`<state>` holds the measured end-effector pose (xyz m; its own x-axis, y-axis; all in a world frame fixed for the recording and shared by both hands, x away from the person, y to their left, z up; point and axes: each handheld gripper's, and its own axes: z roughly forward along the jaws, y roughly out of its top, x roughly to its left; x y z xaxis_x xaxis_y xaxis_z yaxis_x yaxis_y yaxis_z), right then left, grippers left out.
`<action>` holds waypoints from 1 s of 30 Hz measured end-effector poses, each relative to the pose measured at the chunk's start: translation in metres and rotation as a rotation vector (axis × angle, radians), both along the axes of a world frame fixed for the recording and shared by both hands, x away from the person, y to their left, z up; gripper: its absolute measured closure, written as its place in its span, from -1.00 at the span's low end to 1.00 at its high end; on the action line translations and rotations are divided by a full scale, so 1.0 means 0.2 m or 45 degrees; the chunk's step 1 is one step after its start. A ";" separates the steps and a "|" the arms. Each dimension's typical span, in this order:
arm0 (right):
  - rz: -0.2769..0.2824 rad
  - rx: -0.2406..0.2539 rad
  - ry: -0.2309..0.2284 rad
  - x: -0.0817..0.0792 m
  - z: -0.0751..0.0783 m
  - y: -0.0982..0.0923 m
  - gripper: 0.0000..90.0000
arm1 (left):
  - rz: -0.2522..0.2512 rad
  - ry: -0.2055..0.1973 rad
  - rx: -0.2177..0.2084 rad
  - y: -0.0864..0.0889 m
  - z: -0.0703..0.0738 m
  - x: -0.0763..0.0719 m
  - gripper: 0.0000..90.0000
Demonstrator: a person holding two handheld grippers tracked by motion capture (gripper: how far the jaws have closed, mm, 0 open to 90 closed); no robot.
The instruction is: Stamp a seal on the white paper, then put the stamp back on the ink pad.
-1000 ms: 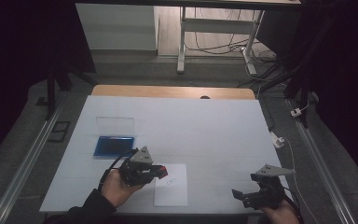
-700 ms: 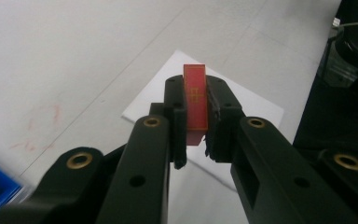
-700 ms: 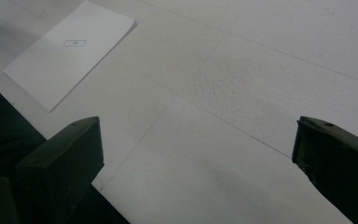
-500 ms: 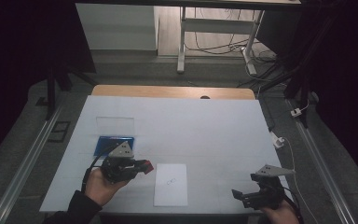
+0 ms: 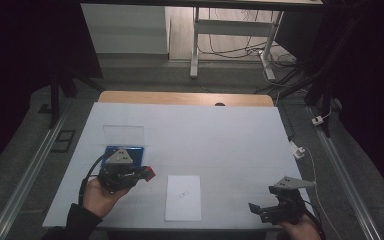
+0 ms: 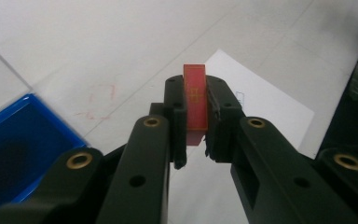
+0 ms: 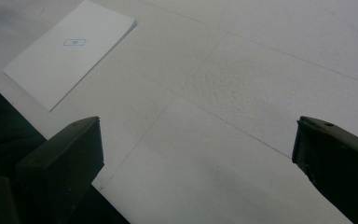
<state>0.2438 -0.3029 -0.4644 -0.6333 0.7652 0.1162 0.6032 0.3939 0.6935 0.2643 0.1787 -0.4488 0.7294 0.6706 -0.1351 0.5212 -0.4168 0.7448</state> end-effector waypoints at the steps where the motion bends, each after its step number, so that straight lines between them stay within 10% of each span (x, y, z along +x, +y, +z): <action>1: 0.003 0.001 0.002 0.00 0.00 0.00 -0.95 | 0.009 0.000 -0.001 0.01 0.00 0.00 0.78; 30: 0.004 0.001 0.008 0.00 0.00 0.00 -0.94 | 0.238 0.008 0.027 0.19 -0.04 0.12 0.78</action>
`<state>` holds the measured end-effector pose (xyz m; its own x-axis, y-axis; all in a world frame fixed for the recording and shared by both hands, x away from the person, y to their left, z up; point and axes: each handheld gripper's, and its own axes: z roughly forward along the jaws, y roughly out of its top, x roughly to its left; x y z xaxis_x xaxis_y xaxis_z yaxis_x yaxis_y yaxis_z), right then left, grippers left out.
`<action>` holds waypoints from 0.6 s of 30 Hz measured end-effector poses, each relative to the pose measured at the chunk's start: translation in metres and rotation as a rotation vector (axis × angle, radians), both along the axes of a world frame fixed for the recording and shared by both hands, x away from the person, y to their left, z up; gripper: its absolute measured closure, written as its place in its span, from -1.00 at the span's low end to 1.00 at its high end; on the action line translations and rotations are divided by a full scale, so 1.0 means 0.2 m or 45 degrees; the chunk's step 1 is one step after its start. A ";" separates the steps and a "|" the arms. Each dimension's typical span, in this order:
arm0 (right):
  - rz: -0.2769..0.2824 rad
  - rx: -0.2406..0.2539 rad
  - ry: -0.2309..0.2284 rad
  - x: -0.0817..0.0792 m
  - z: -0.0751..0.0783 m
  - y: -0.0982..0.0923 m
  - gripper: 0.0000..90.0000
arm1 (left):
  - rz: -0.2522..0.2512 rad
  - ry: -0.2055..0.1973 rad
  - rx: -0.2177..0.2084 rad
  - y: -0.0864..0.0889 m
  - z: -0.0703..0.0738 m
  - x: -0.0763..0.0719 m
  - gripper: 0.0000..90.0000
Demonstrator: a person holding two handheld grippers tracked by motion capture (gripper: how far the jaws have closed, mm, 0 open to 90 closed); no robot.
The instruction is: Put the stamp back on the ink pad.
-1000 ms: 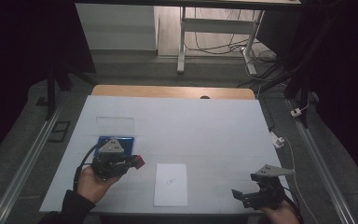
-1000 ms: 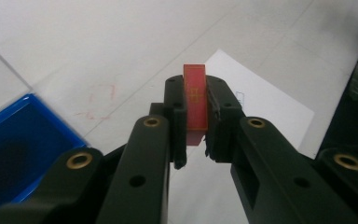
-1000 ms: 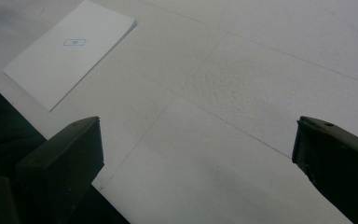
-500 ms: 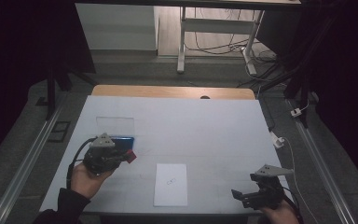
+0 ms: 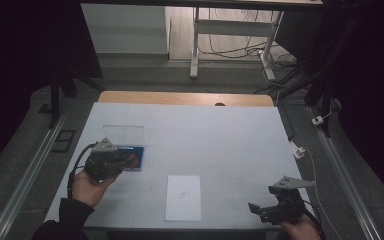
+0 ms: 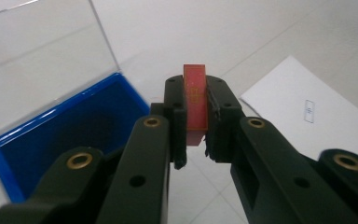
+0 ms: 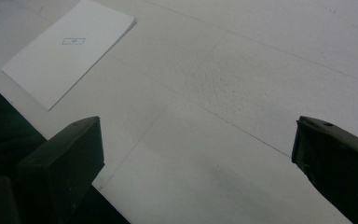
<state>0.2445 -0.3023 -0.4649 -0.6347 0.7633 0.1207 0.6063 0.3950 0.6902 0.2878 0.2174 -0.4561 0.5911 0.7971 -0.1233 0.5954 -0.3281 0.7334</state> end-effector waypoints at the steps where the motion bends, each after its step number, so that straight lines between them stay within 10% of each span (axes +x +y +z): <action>1: 0.001 0.000 -0.002 0.00 0.00 0.00 -0.95 | 0.007 0.001 -0.001 0.01 0.00 0.01 0.78; 18: -0.007 0.008 0.008 0.00 0.00 0.00 -0.93 | 0.103 0.039 0.074 0.07 -0.06 0.14 0.78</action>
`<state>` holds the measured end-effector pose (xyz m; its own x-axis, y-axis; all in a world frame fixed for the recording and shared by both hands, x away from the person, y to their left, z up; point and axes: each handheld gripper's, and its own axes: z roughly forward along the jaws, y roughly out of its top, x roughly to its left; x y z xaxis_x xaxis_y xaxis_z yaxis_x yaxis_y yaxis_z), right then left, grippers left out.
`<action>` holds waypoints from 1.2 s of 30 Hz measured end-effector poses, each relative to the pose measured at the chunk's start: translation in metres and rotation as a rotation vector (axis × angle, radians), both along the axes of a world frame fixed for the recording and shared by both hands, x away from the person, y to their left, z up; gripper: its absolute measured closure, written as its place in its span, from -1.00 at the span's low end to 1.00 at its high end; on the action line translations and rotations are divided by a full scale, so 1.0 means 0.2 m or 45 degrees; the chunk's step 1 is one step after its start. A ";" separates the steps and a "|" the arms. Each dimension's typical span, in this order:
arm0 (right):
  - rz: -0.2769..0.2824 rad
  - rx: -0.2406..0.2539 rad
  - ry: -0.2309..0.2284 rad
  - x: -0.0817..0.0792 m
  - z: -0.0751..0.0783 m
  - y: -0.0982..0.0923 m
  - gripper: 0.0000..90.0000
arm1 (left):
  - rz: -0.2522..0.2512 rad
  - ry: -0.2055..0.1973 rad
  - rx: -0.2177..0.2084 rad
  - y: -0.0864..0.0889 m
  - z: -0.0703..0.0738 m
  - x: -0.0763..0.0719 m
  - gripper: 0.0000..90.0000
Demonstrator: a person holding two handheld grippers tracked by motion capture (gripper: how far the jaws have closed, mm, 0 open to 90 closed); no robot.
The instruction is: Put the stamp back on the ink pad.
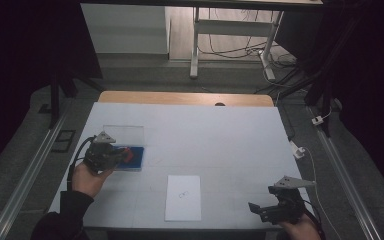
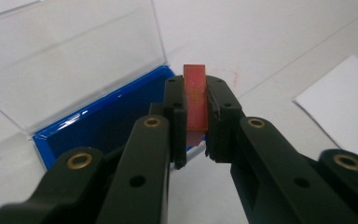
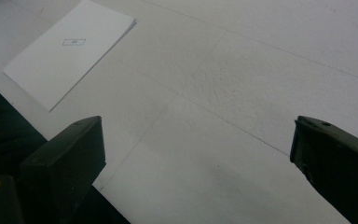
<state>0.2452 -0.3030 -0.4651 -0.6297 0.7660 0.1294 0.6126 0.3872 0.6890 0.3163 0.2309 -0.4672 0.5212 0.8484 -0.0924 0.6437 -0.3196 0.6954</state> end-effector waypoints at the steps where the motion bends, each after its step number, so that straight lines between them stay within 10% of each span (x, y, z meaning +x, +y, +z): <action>1: 0.000 0.004 0.004 0.00 0.00 0.00 -0.94 | 0.005 0.003 0.003 0.00 0.00 0.01 0.78; 36: -0.003 -0.013 0.000 0.00 0.00 0.00 -1.00 | 0.101 0.105 0.130 0.05 -0.15 0.17 0.77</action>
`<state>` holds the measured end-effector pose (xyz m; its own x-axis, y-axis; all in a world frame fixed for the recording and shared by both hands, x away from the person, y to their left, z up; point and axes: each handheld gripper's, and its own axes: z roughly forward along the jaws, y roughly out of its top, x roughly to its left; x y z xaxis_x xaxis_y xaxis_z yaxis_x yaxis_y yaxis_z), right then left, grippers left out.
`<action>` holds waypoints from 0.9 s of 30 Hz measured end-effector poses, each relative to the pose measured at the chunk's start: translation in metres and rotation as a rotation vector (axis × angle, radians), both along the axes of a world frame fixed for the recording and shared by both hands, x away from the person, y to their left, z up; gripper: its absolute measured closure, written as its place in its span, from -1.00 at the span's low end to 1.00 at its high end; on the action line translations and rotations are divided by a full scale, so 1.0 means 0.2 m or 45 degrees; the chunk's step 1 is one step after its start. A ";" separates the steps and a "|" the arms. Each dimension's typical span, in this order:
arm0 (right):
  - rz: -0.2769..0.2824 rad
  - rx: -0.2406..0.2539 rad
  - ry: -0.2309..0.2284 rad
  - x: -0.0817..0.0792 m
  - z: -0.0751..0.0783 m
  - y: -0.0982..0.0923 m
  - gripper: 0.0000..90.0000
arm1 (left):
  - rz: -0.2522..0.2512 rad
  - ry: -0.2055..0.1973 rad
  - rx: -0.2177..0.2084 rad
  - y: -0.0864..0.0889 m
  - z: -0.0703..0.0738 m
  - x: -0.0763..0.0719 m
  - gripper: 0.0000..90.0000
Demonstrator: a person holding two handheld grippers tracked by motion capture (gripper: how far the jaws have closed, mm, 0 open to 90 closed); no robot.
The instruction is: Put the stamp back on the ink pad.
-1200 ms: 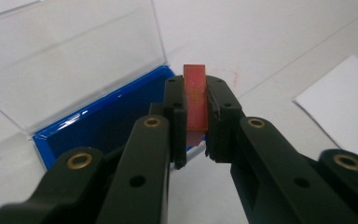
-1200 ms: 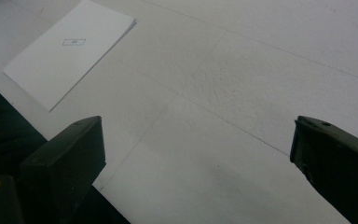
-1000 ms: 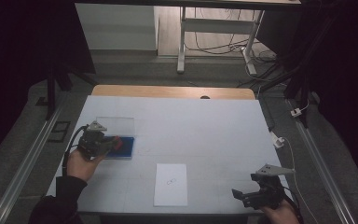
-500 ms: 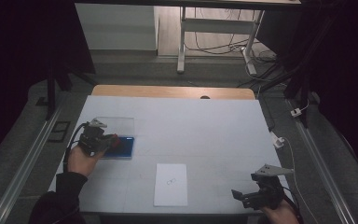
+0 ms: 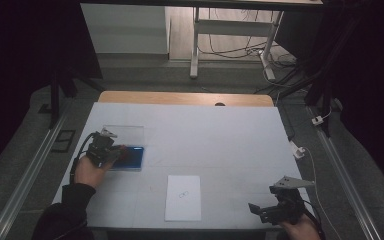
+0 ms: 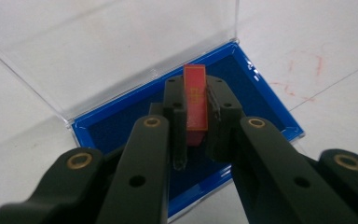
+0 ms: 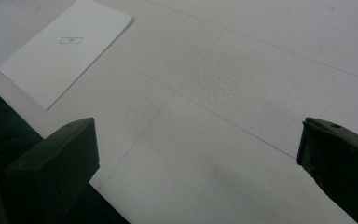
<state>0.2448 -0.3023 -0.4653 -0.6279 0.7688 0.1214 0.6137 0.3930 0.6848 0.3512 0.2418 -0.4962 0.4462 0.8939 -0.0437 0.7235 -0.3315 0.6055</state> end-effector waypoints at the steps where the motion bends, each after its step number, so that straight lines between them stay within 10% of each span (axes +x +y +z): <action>1: 0.000 0.000 0.000 0.00 0.00 0.00 -1.00 | 0.003 0.002 0.004 0.00 0.00 0.00 0.77; 27: 0.006 -0.001 -0.001 0.00 0.00 0.00 -1.00 | 0.018 -0.003 -0.074 0.02 0.01 0.00 0.38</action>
<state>0.2444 -0.3024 -0.4652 -0.6315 0.7661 0.1200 0.6113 0.3966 0.6849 0.3507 0.2451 -0.4937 0.4335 0.8962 -0.0947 0.7264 -0.2853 0.6253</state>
